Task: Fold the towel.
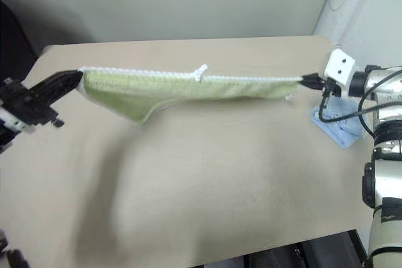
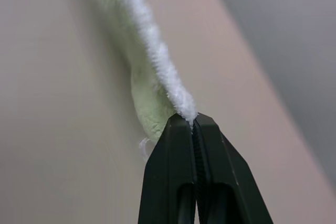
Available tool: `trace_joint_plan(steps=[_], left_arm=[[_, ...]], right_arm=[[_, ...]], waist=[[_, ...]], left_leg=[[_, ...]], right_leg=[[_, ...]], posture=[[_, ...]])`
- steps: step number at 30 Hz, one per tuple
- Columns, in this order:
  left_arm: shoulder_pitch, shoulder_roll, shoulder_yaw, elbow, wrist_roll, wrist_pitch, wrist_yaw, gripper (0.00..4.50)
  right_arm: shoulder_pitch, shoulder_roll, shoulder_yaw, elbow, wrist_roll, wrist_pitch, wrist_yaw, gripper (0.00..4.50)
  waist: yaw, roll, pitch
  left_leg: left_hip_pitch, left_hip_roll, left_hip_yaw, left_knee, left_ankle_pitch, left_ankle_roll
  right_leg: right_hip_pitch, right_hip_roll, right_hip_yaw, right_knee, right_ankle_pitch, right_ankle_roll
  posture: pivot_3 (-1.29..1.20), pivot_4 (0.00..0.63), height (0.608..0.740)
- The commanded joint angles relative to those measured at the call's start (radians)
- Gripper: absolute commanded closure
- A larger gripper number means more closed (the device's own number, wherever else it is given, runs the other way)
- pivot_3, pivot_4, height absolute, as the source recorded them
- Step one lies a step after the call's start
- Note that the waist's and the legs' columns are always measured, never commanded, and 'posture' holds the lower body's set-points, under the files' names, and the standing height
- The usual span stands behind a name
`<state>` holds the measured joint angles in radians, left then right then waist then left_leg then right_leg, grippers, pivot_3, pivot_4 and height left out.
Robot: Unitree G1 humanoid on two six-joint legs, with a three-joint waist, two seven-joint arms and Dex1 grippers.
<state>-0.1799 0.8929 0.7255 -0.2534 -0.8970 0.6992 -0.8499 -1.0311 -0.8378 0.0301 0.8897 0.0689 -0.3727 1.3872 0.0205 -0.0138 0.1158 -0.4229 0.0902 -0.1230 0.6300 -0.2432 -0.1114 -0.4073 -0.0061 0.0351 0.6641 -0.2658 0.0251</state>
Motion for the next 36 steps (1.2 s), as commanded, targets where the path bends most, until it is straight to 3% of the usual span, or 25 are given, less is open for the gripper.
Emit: trace_joint_plan(steps=[1,8,13,18,24,30,36], left_arm=[[0.154,-0.008,0.092,-0.153,-0.080,0.064,-0.036,4.43],[0.457,-0.061,0.066,-0.280,-0.027,0.029,-0.098,4.43],[0.475,-0.085,0.029,-0.233,0.004,0.017,-0.055,4.43],[0.298,-0.082,0.001,-0.074,0.052,-0.024,0.045,4.43],[0.018,-0.044,-0.195,0.231,0.287,-0.159,0.119,4.43],[-0.168,-0.057,-0.384,0.485,0.458,-0.298,0.093,4.43],[-0.289,-0.095,-0.468,0.671,0.556,-0.387,0.104,4.43]], right_arm=[[0.124,-0.060,-0.013,-0.182,0.082,0.134,0.137,4.50],[0.262,-0.064,0.020,-0.302,0.066,0.220,0.181,4.50],[0.201,-0.021,0.040,-0.237,0.033,0.191,0.142,4.50],[0.014,0.056,0.085,0.003,-0.083,0.052,-0.003,4.50],[-0.182,0.169,0.176,0.273,-0.260,-0.045,-0.251,4.50],[-0.244,0.287,0.265,0.397,-0.411,-0.050,-0.500,4.50],[-0.253,0.346,0.280,0.443,-0.468,-0.005,-0.655,4.50]], waist=[[0.003,0.000,0.000],[-0.007,0.000,0.000],[-0.008,0.000,0.000],[-0.012,0.001,0.000],[-0.010,0.001,0.000],[-0.012,0.000,0.000],[-0.013,0.000,0.000]], left_leg=[[0.003,0.000,0.000,0.000,0.000,0.000],[0.024,0.001,0.004,0.001,-0.005,0.012],[0.030,0.000,0.012,0.001,-0.007,0.016],[0.032,0.001,0.018,0.000,-0.008,0.017],[0.033,0.003,0.016,0.000,-0.009,0.019],[0.027,0.004,0.017,0.000,-0.008,0.012],[0.013,0.010,0.018,0.001,-0.006,0.008]], right_leg=[[0.003,0.000,0.000,0.001,0.000,0.000],[0.017,0.001,0.006,0.009,-0.001,-0.001],[0.017,0.004,0.019,0.014,-0.003,0.002],[0.014,0.004,0.024,0.015,-0.003,0.003],[0.012,0.003,0.025,0.016,-0.003,0.003],[0.004,0.002,0.026,0.015,-0.003,0.003],[-0.010,0.002,0.027,0.016,-0.002,0.003]], posture=[[0.00,0.150,0.740],[0.00,0.150,0.740],[0.00,0.150,0.740],[0.00,0.150,0.740],[0.00,0.150,0.740],[0.00,0.150,0.740],[0.00,0.150,0.740]])
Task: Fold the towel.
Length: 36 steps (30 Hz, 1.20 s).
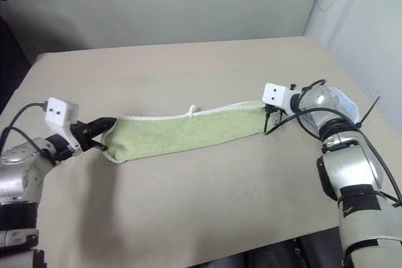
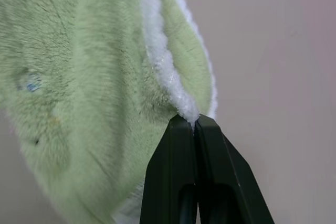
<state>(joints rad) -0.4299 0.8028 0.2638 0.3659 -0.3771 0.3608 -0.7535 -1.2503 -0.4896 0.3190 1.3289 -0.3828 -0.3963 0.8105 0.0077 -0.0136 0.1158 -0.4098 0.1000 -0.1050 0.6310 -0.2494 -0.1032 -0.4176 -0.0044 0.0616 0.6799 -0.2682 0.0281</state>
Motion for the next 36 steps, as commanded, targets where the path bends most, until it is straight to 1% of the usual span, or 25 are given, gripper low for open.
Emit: trace_joint_plan(steps=[1,5,12,13,15,17,19,21,22,26,29,32,34,36], left_arm=[[-0.046,-0.008,-0.013,0.071,0.045,-0.062,0.000,4.43],[-0.041,-0.010,-0.028,0.107,0.069,-0.086,-0.025,4.43],[-0.032,-0.004,-0.020,0.141,0.079,-0.099,-0.036,4.43],[-0.033,-0.004,-0.020,0.144,0.081,-0.100,-0.036,4.24],[-0.032,-0.006,-0.012,0.143,0.072,-0.086,-0.039,3.78],[-0.026,-0.008,-0.002,0.134,0.066,-0.076,-0.035,3.14],[-0.018,-0.009,0.003,0.128,0.064,-0.076,-0.036,2.39],[-0.013,-0.009,0.012,0.129,0.060,-0.077,-0.036,1.73],[-0.008,-0.009,0.016,0.128,0.058,-0.077,-0.036,1.34],[0.024,-0.011,0.038,0.104,0.063,-0.088,-0.009,0.00],[0.051,-0.018,0.087,0.077,0.047,-0.102,0.046,0.00],[0.064,-0.050,0.187,0.019,0.006,-0.091,0.158,0.00],[0.083,-0.088,0.258,-0.084,-0.041,-0.066,0.233,0.00],[0.119,-0.125,0.298,-0.209,-0.064,-0.054,0.291,0.00]], right_arm=[[-0.035,0.002,-0.011,0.007,-0.019,0.025,-0.097,4.50],[-0.034,0.008,-0.007,0.012,-0.037,0.030,-0.153,4.50],[-0.050,0.021,-0.019,0.021,-0.047,0.070,-0.239,4.50],[-0.052,0.024,-0.030,0.023,-0.036,0.078,-0.231,4.50],[-0.054,0.029,-0.053,0.025,-0.013,0.094,-0.214,4.05],[-0.055,0.030,-0.062,0.023,-0.009,0.090,-0.203,3.59],[-0.054,0.029,-0.065,0.021,-0.015,0.083,-0.204,2.86],[-0.052,0.028,-0.061,0.020,-0.024,0.074,-0.221,2.25],[-0.051,0.028,-0.060,0.019,-0.027,0.071,-0.225,1.85],[-0.047,0.014,-0.029,0.012,-0.072,0.042,-0.319,0.55],[-0.046,-0.010,-0.020,0.003,-0.096,0.012,-0.405,0.55],[-0.042,-0.043,-0.071,-0.016,-0.053,-0.022,-0.452,0.55],[-0.023,-0.045,-0.217,-0.031,0.114,0.049,-0.344,0.55],[0.005,-0.042,-0.356,-0.057,0.274,0.183,-0.221,0.55]], waist=[[-0.001,0.000,0.000],[-0.003,0.000,0.000],[-0.005,0.000,0.000],[-0.005,0.000,0.000],[-0.005,0.000,0.000],[-0.005,0.000,0.000],[-0.005,0.000,0.000],[-0.006,0.000,0.000],[-0.006,0.000,0.000],[-0.006,0.000,0.000],[-0.007,0.000,0.000],[-0.007,0.000,0.000],[-0.007,0.000,0.000],[-0.007,-0.001,-0.001]], left_leg=[[-0.001,0.000,0.000,0.000,0.000,0.000],[-0.004,0.000,0.001,0.000,0.001,-0.001],[-0.004,0.001,0.001,0.000,0.001,-0.001],[-0.004,0.001,0.001,0.000,0.001,-0.001],[-0.005,0.001,0.001,0.000,0.001,-0.001],[-0.005,0.001,0.001,0.000,0.001,-0.001],[-0.005,0.001,0.001,0.000,0.001,-0.001],[-0.005,0.001,0.001,0.000,0.001,-0.001],[-0.005,0.001,0.001,0.000,0.001,-0.001],[-0.005,0.001,0.001,0.000,0.001,-0.001],[-0.005,0.001,0.001,0.000,0.001,-0.001],[-0.006,0.001,0.002,0.001,0.001,-0.001],[-0.007,0.001,0.002,0.001,0.001,-0.001],[-0.008,0.000,0.008,0.003,0.001,-0.001]], right_leg=[[-0.001,0.000,0.000,0.000,0.000,0.000],[-0.005,0.000,0.001,0.001,0.000,0.001],[-0.007,0.000,0.001,0.001,0.000,0.001],[-0.007,0.000,0.001,0.002,0.000,0.001],[-0.008,0.000,0.001,0.002,0.001,0.001],[-0.008,0.000,0.001,0.002,0.000,0.001],[-0.008,0.000,0.001,0.001,0.001,0.001],[-0.008,0.000,0.001,0.001,0.001,0.001],[-0.008,0.000,0.001,0.002,0.001,0.001],[-0.008,0.000,0.001,0.002,0.001,0.001],[-0.008,0.000,0.001,0.002,0.001,0.001],[-0.009,0.000,0.001,0.002,0.001,0.001],[-0.009,0.000,0.001,0.002,0.001,0.001],[-0.009,0.000,0.001,0.002,0.001,0.002]], posture=[[0.00,0.150,0.740],[0.00,0.150,0.740],[0.00,0.150,0.740],[0.00,0.150,0.740],[0.00,0.150,0.740],[0.00,0.150,0.740],[0.00,0.150,0.740],[0.00,0.150,0.740],[0.00,0.150,0.740],[0.00,0.150,0.740],[0.00,0.150,0.740],[0.00,0.150,0.740],[0.00,0.150,0.740],[0.00,0.150,0.740]])
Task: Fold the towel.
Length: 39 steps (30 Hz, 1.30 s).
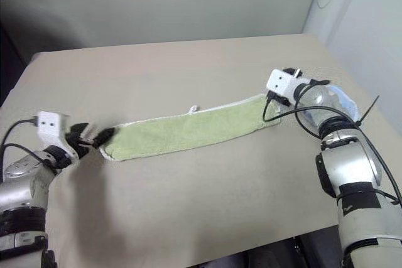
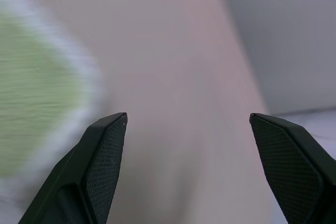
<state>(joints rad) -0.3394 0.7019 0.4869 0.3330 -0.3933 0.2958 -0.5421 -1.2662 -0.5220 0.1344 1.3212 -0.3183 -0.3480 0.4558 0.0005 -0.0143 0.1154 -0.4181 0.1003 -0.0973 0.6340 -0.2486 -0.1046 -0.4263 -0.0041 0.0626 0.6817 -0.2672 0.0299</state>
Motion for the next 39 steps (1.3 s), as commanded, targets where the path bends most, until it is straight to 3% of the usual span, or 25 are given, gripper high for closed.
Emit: trace_joint_plan(steps=[1,4,6,12,17,25,32,39], left_arm=[[0.048,-0.038,0.081,-0.229,-0.046,0.013,0.102,0.00],[0.101,-0.069,0.049,-0.337,0.000,0.012,0.158,0.00],[0.121,-0.071,0.010,-0.369,0.044,-0.007,0.174,0.00],[0.091,-0.094,-0.093,-0.428,0.074,-0.033,0.156,0.00],[0.073,-0.129,-0.141,-0.478,0.052,-0.022,0.144,0.00],[0.067,-0.184,-0.190,-0.510,0.056,-0.016,0.155,0.00],[0.061,-0.200,-0.203,-0.533,0.057,-0.005,0.156,0.00],[0.071,-0.214,-0.210,-0.548,0.060,-0.001,0.163,0.00]], right_arm=[[0.034,-0.008,-0.234,-0.068,0.285,0.229,0.190,0.55],[0.088,-0.016,-0.384,-0.167,0.477,0.613,0.298,0.02],[0.133,-0.023,-0.445,-0.265,0.564,0.855,0.289,0.02],[0.310,0.007,-0.651,-0.564,0.778,1.362,0.081,0.02],[0.415,0.088,-0.807,-0.803,0.918,1.628,-0.065,0.02],[0.448,0.208,-0.838,-0.870,0.956,1.653,-0.172,0.02],[0.371,0.280,-0.800,-0.693,0.932,1.465,-0.191,0.02],[0.266,0.277,-0.729,-0.498,0.907,1.320,-0.147,0.02]], waist=[[0.001,-0.001,-0.001],[0.004,-0.002,-0.001],[0.004,-0.002,-0.001],[0.007,-0.002,-0.001],[0.001,-0.002,-0.001],[-0.005,-0.002,-0.001],[-0.017,-0.005,-0.003],[-0.021,-0.005,-0.003]], left_leg=[[0.000,0.000,0.003,0.001,0.000,0.000],[0.000,-0.001,0.006,0.004,0.000,0.000],[0.000,-0.001,0.006,0.006,0.000,0.000],[0.000,-0.001,0.004,0.013,0.000,0.000],[0.002,-0.001,0.004,0.014,0.000,0.000],[0.006,0.000,0.002,0.014,-0.002,0.003],[0.017,-0.001,0.000,0.014,-0.008,0.014],[0.025,-0.002,0.001,0.013,-0.013,0.019]], right_leg=[[0.001,0.000,0.000,0.000,0.000,0.000],[0.003,0.001,-0.001,0.000,0.000,0.000],[0.003,0.002,0.000,0.000,0.000,0.000],[0.003,0.006,-0.001,0.004,0.000,0.000],[0.003,0.010,0.000,0.005,0.000,0.000],[0.003,0.017,0.000,0.005,0.001,0.001],[0.009,0.019,0.008,0.006,0.001,0.002],[0.010,0.024,0.021,0.005,0.002,0.004]], posture=[[0.00,0.150,0.740],[0.00,0.150,0.740],[0.00,0.150,0.740],[0.00,0.150,0.740],[0.00,0.150,0.740],[0.00,0.150,0.740],[0.00,0.150,0.740],[0.00,0.150,0.740]])
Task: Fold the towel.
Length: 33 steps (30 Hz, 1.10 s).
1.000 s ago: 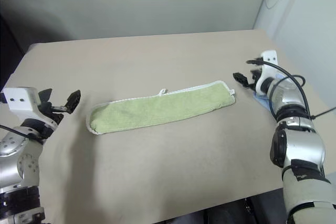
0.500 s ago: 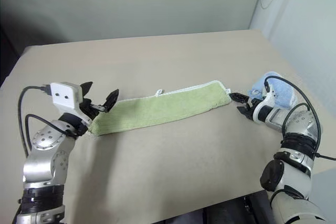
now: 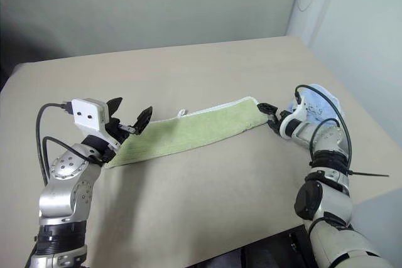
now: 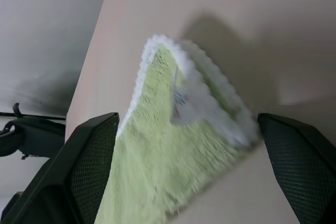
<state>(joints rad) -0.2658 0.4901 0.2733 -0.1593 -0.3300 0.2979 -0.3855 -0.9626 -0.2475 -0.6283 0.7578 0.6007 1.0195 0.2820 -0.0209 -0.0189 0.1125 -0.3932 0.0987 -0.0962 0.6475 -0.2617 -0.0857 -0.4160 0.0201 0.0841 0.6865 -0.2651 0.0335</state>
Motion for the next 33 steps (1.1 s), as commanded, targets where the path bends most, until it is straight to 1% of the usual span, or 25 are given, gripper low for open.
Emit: trace_joint_plan(steps=[1,5,8,14,18,19,22,28,30,33], left_arm=[[-0.002,-0.004,0.001,-0.058,-0.002,-0.003,0.008,0.00],[0.008,-0.008,0.000,-0.070,0.001,-0.001,0.013,0.00],[0.023,-0.012,0.000,-0.079,0.003,-0.001,0.014,0.00],[0.030,-0.013,0.000,-0.081,0.003,0.000,0.013,0.00],[0.021,-0.012,-0.004,-0.069,0.005,-0.004,0.008,0.00],[0.019,-0.011,-0.004,-0.067,0.005,-0.006,0.007,0.00],[0.012,-0.010,-0.005,-0.060,0.008,-0.008,0.004,0.00],[0.017,-0.005,-0.001,-0.058,0.012,-0.008,0.001,0.00],[0.021,-0.004,0.000,-0.059,0.013,-0.008,0.001,0.00],[0.022,-0.005,-0.002,-0.057,0.015,-0.008,0.002,0.00]], right_arm=[[-0.049,-0.002,0.048,0.087,-0.019,-0.064,0.034,0.02],[-0.069,-0.019,0.087,0.133,-0.033,-0.093,0.055,0.02],[-0.065,-0.034,0.095,0.145,-0.030,-0.099,0.055,0.60],[-0.044,-0.051,0.088,0.116,-0.015,-0.089,0.043,2.72],[-0.027,-0.059,0.072,0.064,0.004,-0.077,0.030,4.21],[-0.024,-0.060,0.070,0.054,0.008,-0.075,0.028,4.48],[-0.014,-0.083,0.077,0.018,-0.003,-0.096,0.026,4.48],[-0.024,-0.201,0.105,0.006,-0.041,-0.160,0.061,4.48],[-0.025,-0.237,0.159,-0.017,-0.071,-0.184,0.108,4.48],[-0.028,-0.267,0.274,-0.072,-0.125,-0.219,0.196,4.48]], waist=[[0.000,0.000,0.000],[0.000,0.000,0.000],[0.001,0.000,0.000],[0.007,0.000,0.000],[0.013,0.000,0.000],[0.015,0.000,0.000],[0.023,0.000,0.000],[0.035,0.000,0.000],[0.035,0.001,0.000],[0.032,0.000,0.000]], left_leg=[[0.000,0.000,0.000,0.000,0.000,0.000],[0.000,0.002,-0.001,0.000,-0.003,-0.003],[0.000,0.002,-0.001,0.000,-0.003,-0.004],[0.000,0.002,-0.001,0.000,-0.005,-0.008],[0.000,0.002,-0.001,0.001,-0.006,-0.008],[0.000,0.002,-0.001,0.001,-0.006,-0.008],[0.000,0.002,-0.001,0.001,-0.006,-0.009],[0.000,0.001,-0.001,0.001,-0.007,-0.011],[0.000,0.001,0.000,0.001,-0.007,-0.011],[0.000,0.002,0.000,0.001,-0.007,-0.011]], right_leg=[[0.000,0.000,0.000,0.000,0.000,0.000],[-0.001,0.005,0.002,-0.001,0.000,0.000],[-0.001,0.006,0.002,-0.001,0.000,0.000],[-0.001,0.006,0.002,-0.001,0.000,0.000],[-0.001,0.006,0.003,-0.001,0.000,0.000],[-0.001,0.006,0.003,-0.001,0.000,0.000],[-0.001,0.006,0.003,0.000,0.000,0.000],[-0.001,0.005,0.003,0.000,0.000,0.000],[-0.001,0.005,0.003,0.000,0.000,0.000],[-0.001,0.006,0.003,0.000,0.000,0.000]], posture=[[0.00,0.150,0.740],[0.00,0.150,0.740],[0.00,0.150,0.740],[0.00,0.150,0.740],[0.00,0.150,0.740],[0.00,0.150,0.740],[0.00,0.150,0.740],[0.00,0.150,0.740],[0.00,0.150,0.740],[0.00,0.150,0.740]])
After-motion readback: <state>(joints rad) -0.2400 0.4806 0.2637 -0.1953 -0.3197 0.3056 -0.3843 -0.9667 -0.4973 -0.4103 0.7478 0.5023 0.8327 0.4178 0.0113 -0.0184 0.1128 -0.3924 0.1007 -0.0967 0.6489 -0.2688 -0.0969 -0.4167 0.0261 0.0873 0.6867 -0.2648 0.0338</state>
